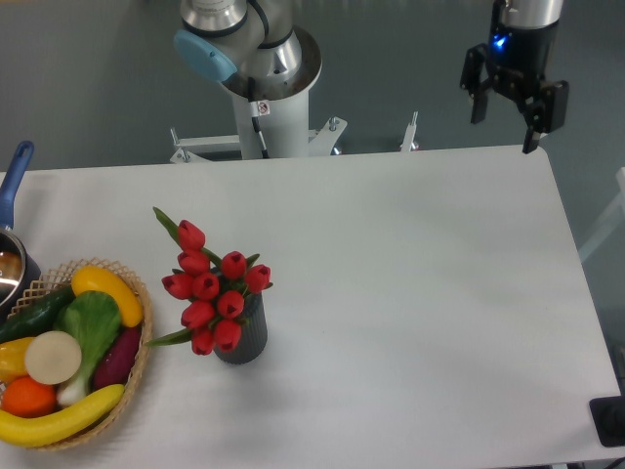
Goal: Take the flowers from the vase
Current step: 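Open the gripper wide above the table, then move the open gripper down toward the red tulip stems above the vase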
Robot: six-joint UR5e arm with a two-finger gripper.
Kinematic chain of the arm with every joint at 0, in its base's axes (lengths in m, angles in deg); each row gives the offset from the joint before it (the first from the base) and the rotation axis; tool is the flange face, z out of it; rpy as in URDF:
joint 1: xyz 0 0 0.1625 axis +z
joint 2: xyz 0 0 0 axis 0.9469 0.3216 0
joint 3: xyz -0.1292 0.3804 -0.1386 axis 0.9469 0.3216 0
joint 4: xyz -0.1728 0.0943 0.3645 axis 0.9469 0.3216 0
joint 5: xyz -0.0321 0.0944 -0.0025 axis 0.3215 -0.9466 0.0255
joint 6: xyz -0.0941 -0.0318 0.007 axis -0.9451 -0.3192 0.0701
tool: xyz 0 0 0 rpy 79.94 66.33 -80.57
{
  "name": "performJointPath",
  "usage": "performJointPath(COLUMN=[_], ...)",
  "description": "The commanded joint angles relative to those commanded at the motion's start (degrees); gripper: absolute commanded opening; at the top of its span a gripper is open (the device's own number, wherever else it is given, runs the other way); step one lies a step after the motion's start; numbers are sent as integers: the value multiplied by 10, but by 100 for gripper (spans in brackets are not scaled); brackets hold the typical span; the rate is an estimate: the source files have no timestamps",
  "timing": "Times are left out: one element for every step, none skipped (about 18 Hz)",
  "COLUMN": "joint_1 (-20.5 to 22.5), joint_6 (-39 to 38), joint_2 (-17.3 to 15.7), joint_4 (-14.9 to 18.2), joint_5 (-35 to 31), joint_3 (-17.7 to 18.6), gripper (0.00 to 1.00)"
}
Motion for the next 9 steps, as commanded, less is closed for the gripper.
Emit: performJointPath(joint_1=[0, 0, 0, -1, -2, -10, -24, -36, -44], joint_6=[-19, -41, -69, -103, -133, -156, -169, -183, -203], joint_2=[0, -2, -3, -4, -4, -6, -7, -7, -7], joint_4=[0, 0, 0, 0, -3, -10, -18, -36, -53], joint_5=[7, 18, 36, 57, 70, 72, 75, 79, 81], joint_3=[3, 8, 12, 18, 25, 32, 41, 47, 53], gripper=[100, 100, 100, 100, 100, 100, 100, 100, 100])
